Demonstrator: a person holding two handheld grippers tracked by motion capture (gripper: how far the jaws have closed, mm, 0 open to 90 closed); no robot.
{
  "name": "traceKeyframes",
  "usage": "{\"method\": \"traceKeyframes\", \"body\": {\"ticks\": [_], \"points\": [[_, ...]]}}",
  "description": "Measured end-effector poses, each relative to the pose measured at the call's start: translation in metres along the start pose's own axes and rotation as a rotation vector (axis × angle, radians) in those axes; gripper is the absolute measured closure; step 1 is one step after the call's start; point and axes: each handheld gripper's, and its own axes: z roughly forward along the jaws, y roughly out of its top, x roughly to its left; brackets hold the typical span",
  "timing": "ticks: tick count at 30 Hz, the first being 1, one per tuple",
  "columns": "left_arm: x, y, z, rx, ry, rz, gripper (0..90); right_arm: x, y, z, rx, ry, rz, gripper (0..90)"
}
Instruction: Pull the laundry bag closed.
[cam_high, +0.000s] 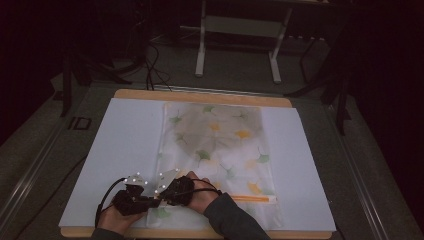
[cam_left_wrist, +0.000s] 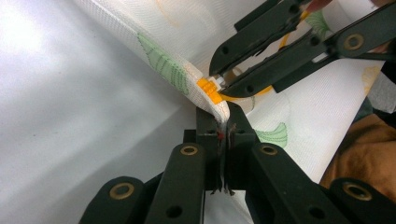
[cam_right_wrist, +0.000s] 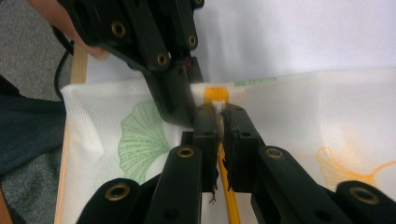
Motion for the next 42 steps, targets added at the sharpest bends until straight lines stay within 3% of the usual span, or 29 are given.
{"method": "traceKeyframes", "body": {"ticks": [42], "points": [[0.0061,-0.0044,-0.0049,-0.016,0.004,-0.008,87.7,-0.0016,-0.0104,0.0057,0.077,-0.011,-0.004,84.7]]}}
